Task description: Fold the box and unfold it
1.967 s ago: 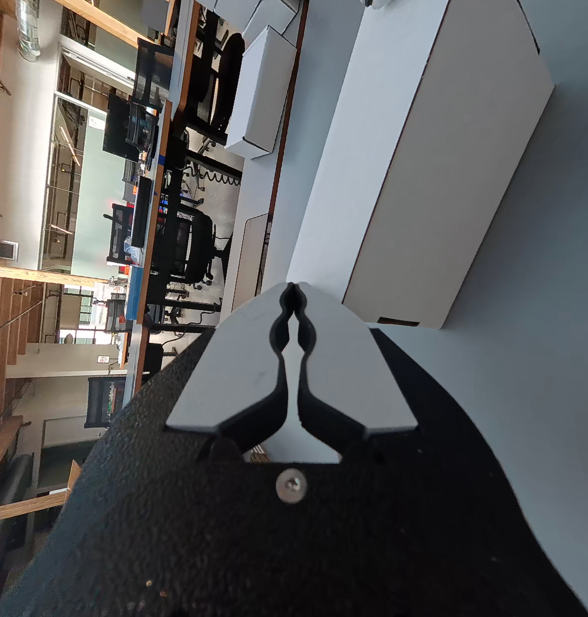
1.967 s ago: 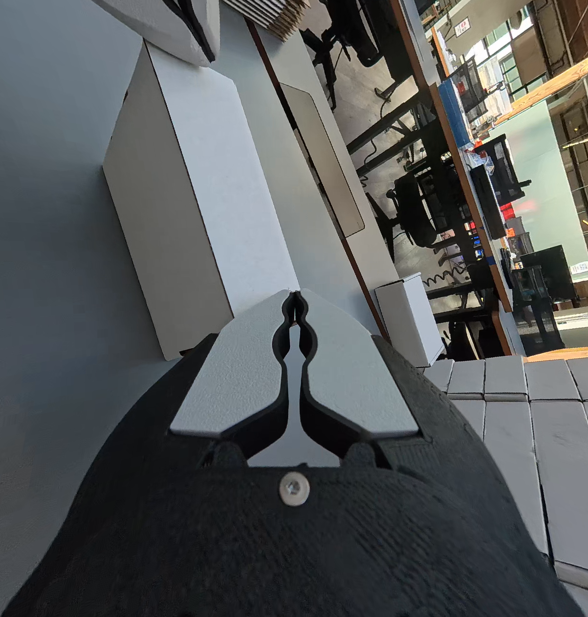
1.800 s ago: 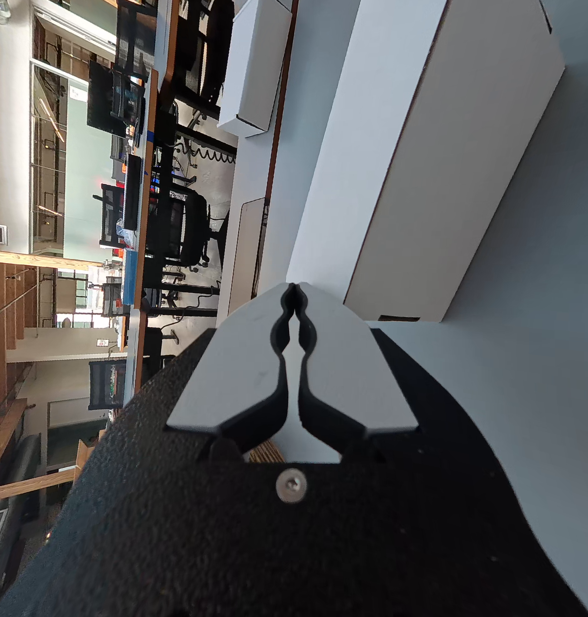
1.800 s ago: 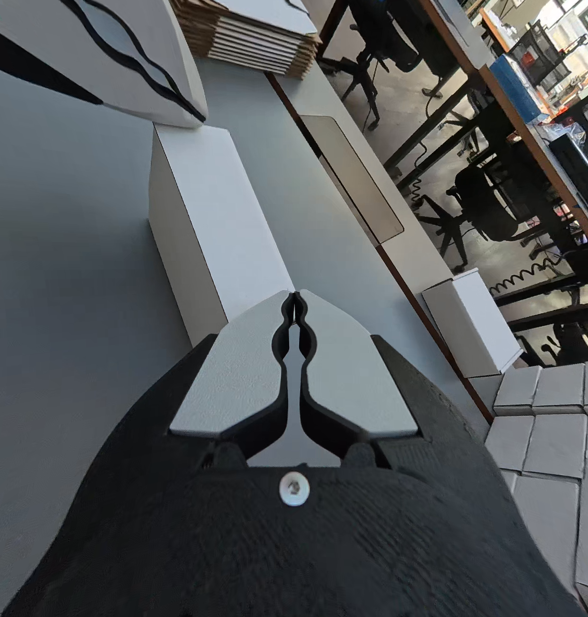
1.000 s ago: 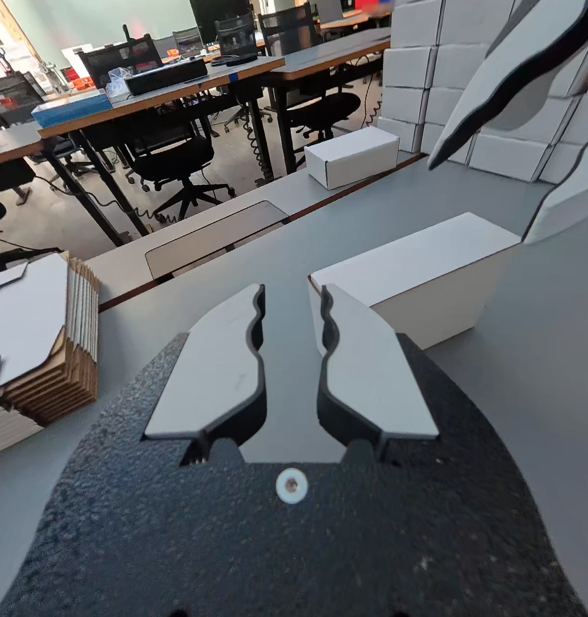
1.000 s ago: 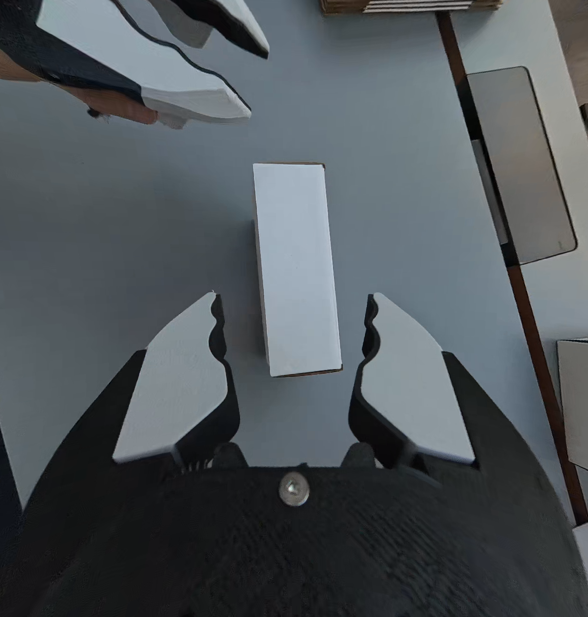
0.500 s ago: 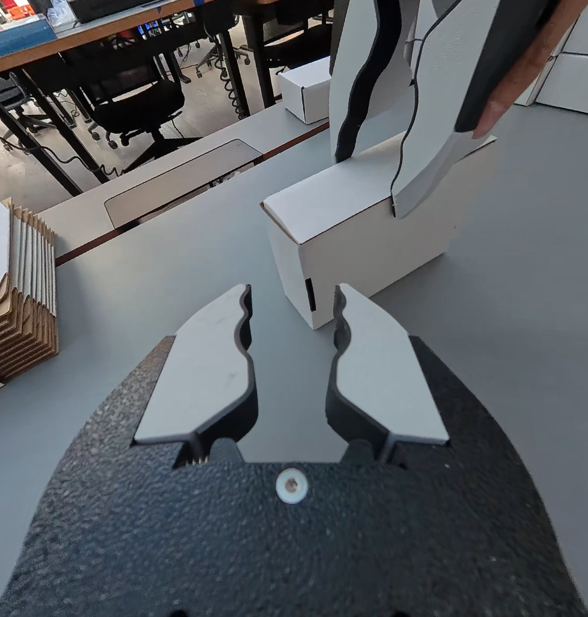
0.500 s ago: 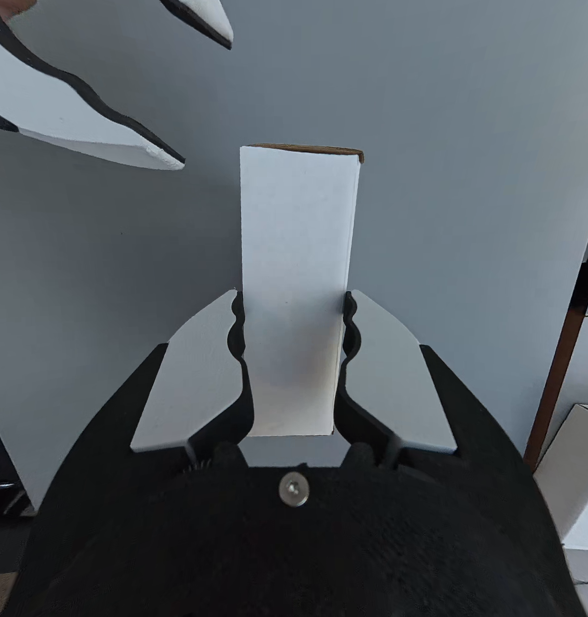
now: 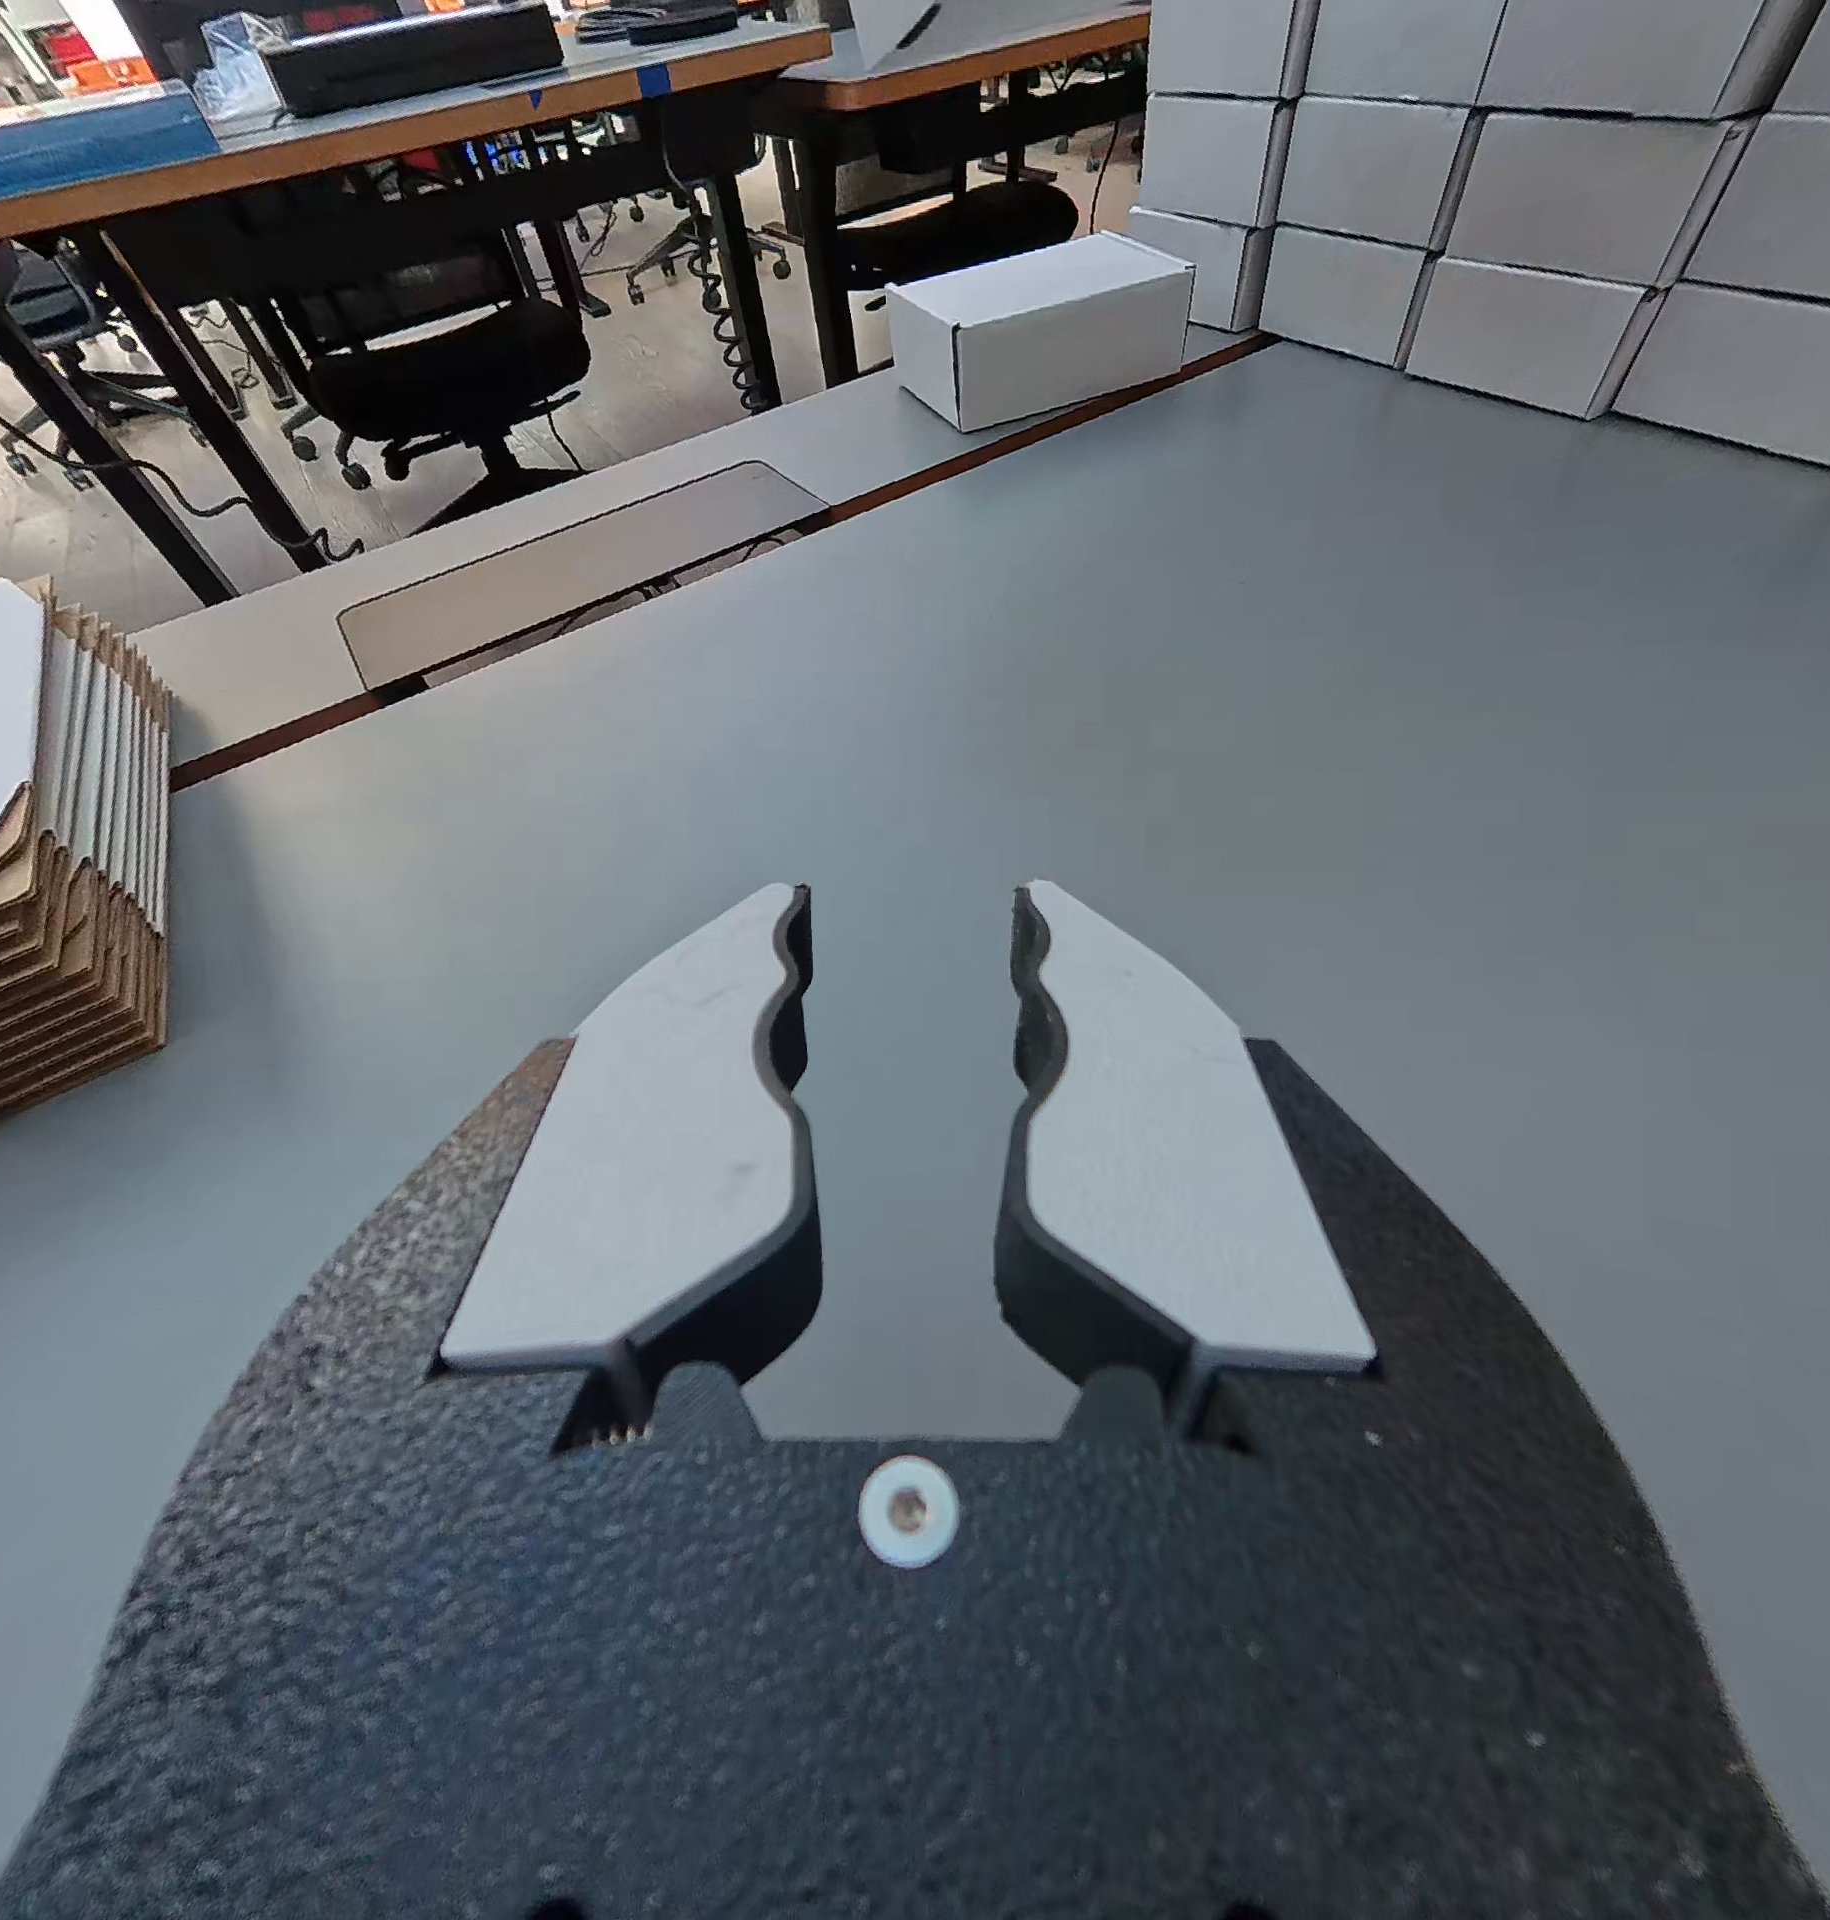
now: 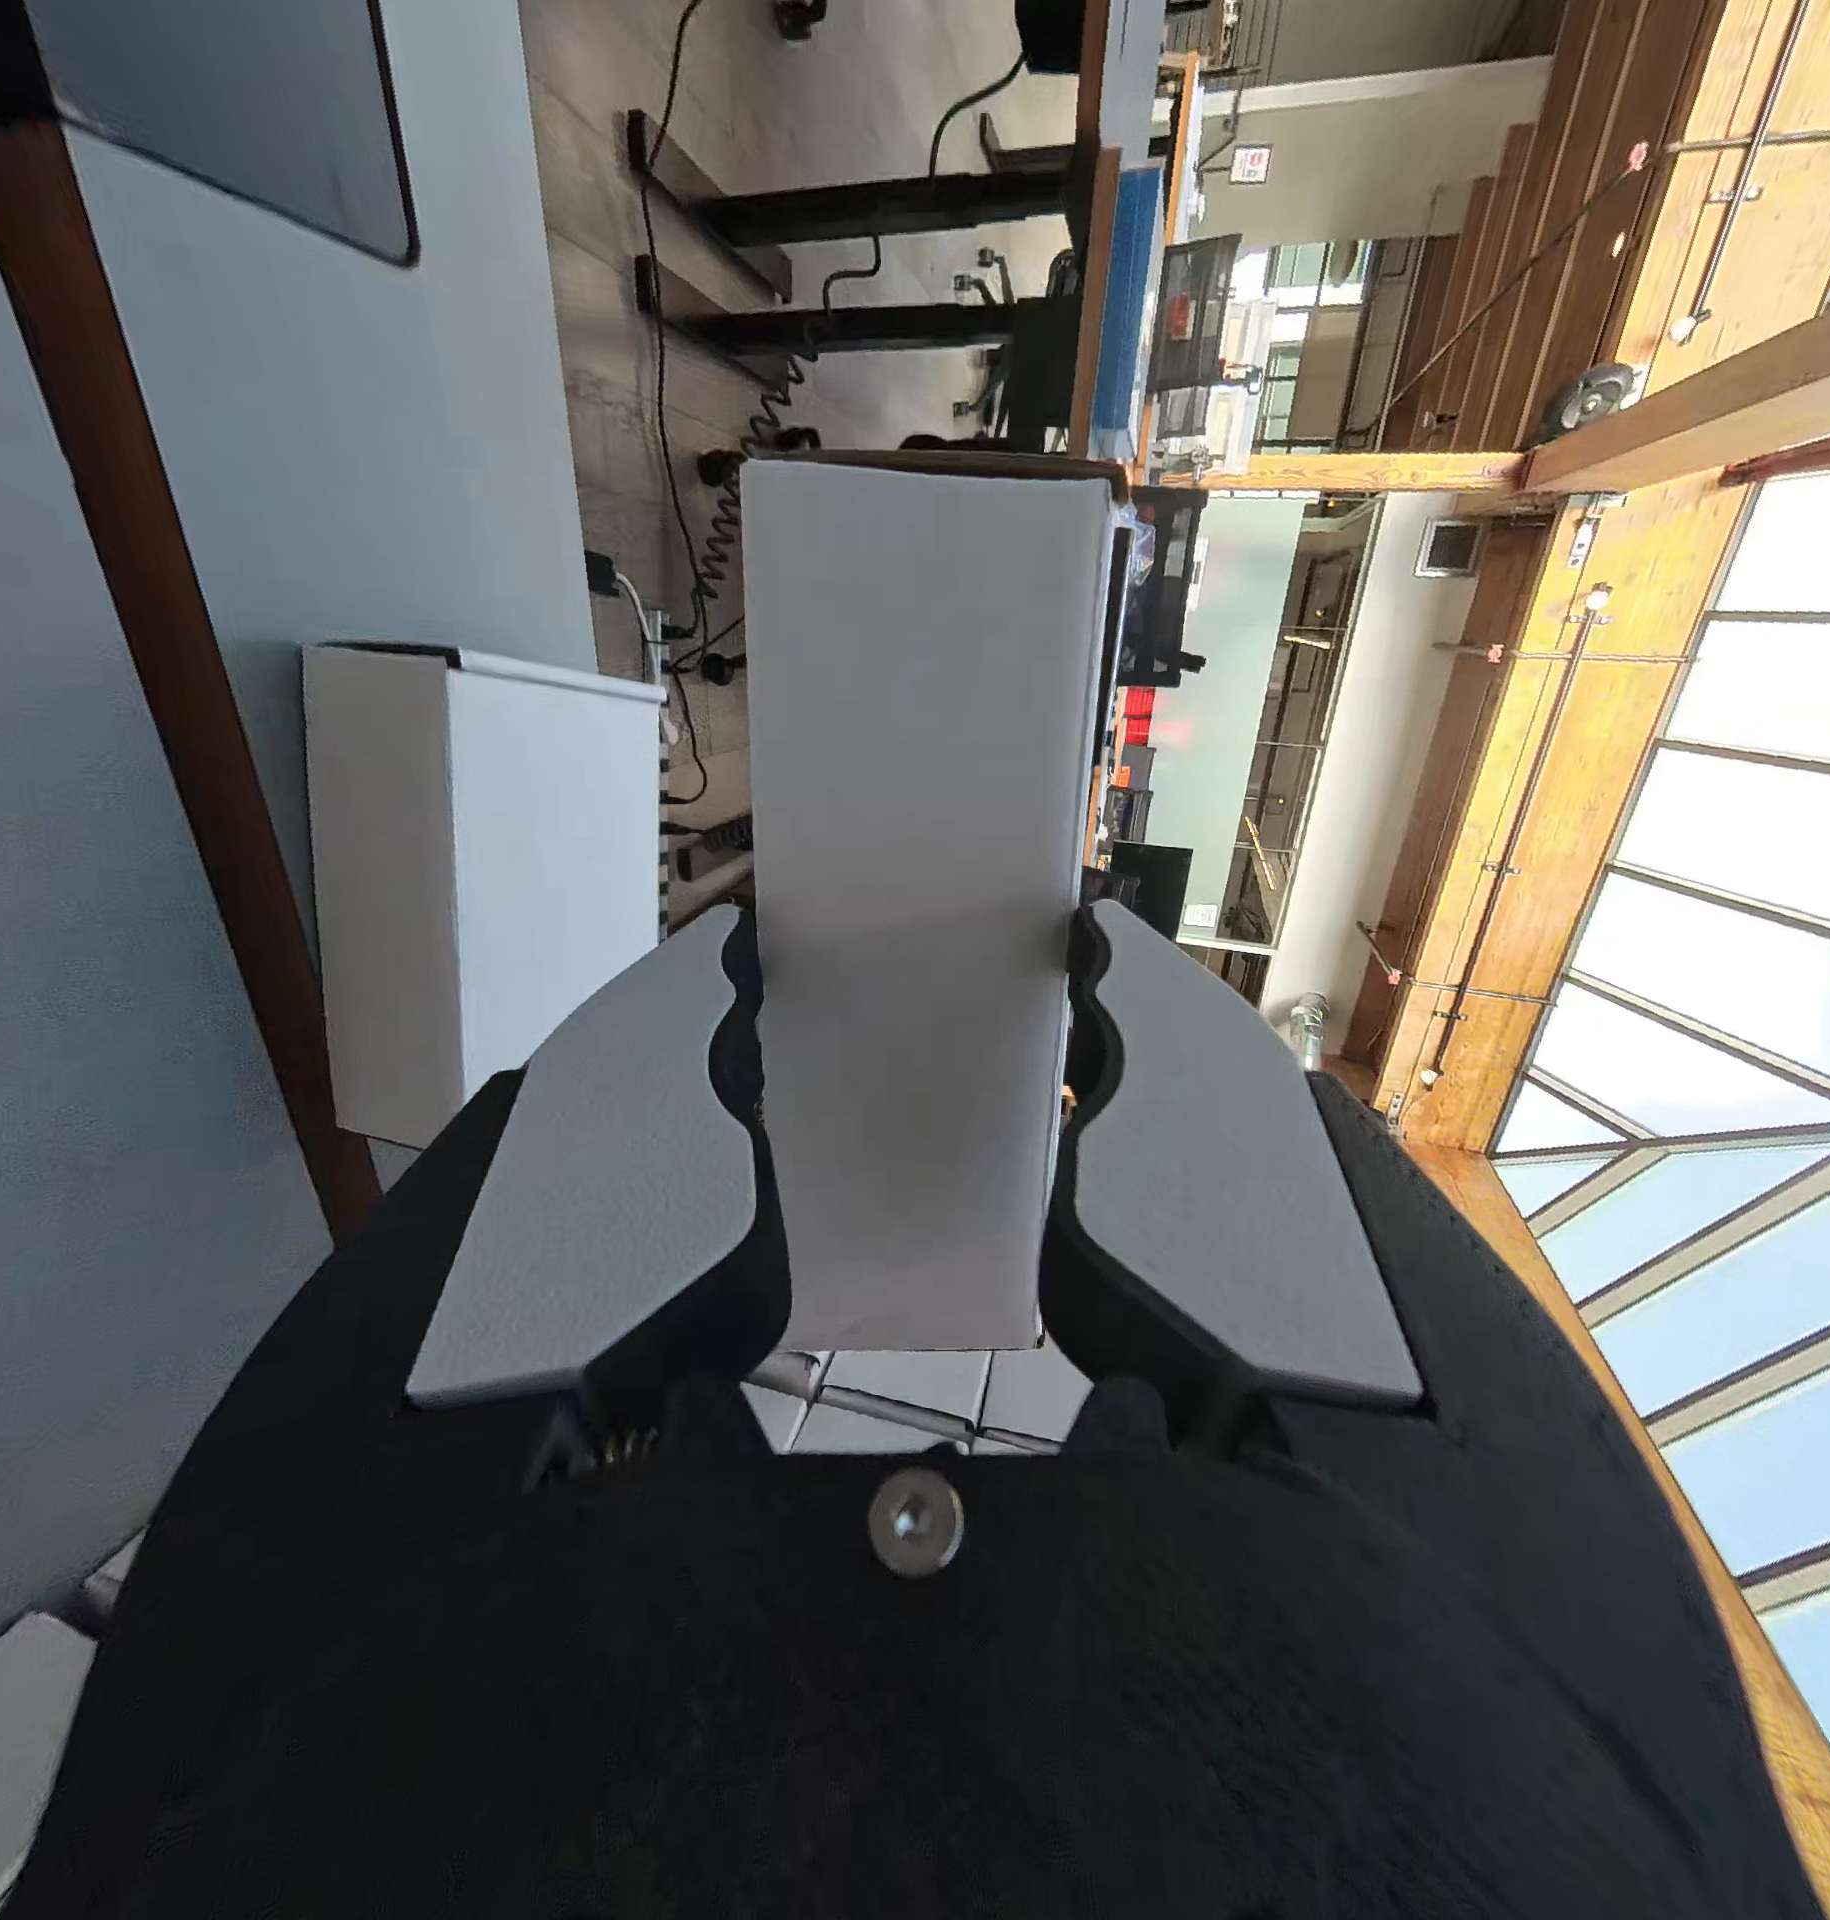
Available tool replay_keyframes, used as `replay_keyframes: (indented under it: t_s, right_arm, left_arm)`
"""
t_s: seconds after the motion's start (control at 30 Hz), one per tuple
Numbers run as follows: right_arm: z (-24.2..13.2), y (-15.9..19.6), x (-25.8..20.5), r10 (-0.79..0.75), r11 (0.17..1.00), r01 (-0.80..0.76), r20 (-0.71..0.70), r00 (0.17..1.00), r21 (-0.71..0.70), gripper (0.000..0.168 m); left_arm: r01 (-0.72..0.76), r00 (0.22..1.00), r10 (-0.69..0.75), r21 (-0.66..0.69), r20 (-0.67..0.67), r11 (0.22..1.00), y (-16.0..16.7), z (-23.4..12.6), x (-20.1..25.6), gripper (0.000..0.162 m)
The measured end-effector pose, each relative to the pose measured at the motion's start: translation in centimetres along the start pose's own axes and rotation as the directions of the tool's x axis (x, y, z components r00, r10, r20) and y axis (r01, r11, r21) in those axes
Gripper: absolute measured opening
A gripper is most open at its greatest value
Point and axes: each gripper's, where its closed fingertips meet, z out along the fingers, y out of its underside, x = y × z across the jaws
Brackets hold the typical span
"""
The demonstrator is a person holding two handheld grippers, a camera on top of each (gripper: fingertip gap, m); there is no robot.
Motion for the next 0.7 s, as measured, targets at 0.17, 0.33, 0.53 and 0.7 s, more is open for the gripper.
replay_keyframes:
  t_s: [0.17,0.33,0.53,0.7]
  right_arm:
    - [4.6,4.5,-4.4,-0.087,0.995,0.083,-0.062,0.994,-0.063,0.057]
    - [7.5,5.1,-6.6,0.022,0.999,-0.024,-0.042,0.999,-0.045,0.057]
    - [8.9,4.8,-7.6,0.058,0.995,-0.06,-0.03,0.998,-0.075,0.057]
    - [8.8,4.6,-8.2,0.049,0.996,-0.051,-0.027,0.998,-0.078,0.058]
  left_arm:
    - [-0.023,1.0,0.023,-0.026,0.006,0.999,1.1,0.4,0.0,0.035]
    - [0.02,1.0,-0.021,-0.046,-0.017,0.999,2.1,1.2,0.3,0.034]
    - [-0.015,0.999,0.012,-0.115,-0.032,0.993,3.7,2.0,0.9,0.035]
    - [-0.036,0.998,0.03,-0.127,-0.049,0.991,3.8,2.2,1.4,0.036]
